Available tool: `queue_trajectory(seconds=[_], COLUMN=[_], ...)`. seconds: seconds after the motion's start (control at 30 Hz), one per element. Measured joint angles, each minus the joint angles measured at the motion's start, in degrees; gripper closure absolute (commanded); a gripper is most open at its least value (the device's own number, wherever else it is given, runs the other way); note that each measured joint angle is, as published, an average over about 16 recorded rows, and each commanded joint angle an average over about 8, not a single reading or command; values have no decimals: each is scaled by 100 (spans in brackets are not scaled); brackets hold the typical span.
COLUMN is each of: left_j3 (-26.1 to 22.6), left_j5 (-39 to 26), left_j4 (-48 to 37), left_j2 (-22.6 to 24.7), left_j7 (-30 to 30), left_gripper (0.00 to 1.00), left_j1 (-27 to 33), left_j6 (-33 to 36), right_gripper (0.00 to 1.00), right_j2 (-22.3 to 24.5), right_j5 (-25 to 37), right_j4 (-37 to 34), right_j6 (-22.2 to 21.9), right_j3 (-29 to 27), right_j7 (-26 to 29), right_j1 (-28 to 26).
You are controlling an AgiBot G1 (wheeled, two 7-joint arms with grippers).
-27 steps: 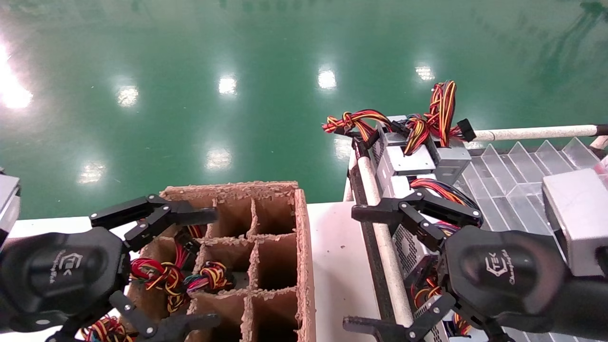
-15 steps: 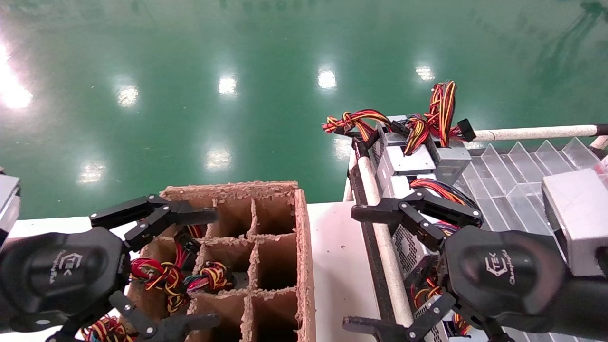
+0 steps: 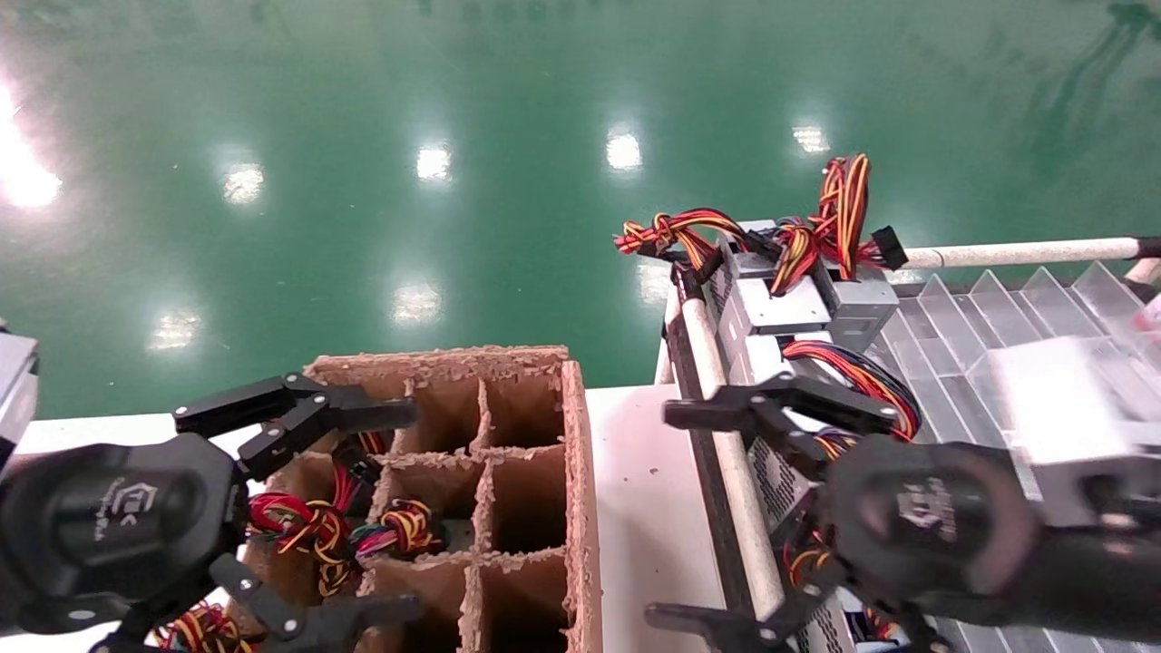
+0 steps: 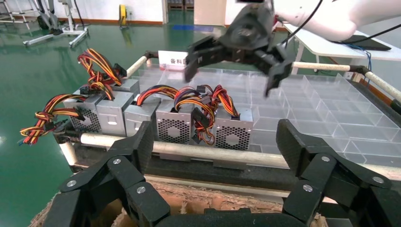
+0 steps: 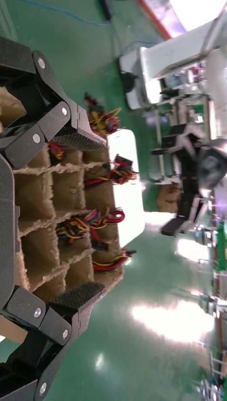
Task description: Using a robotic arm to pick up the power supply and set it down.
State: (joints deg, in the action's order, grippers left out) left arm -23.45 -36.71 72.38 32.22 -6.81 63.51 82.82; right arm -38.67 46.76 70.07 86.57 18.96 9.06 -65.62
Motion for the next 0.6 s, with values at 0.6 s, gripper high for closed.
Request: queue_trajectory(seconds=[0.6], left_j3=[-1], left_j5=[0], left_j4=[0], left_j2=[0], left_j7=[0], left_gripper=[100], left_j1=[0], left_j6=[0], right_gripper=[0], right_j2=[-2201], right_j5=[1242], right_j4=[-2775], right_j6=[290], right_j3=[1027], right_j7=[-1506], right_j1=[-1331])
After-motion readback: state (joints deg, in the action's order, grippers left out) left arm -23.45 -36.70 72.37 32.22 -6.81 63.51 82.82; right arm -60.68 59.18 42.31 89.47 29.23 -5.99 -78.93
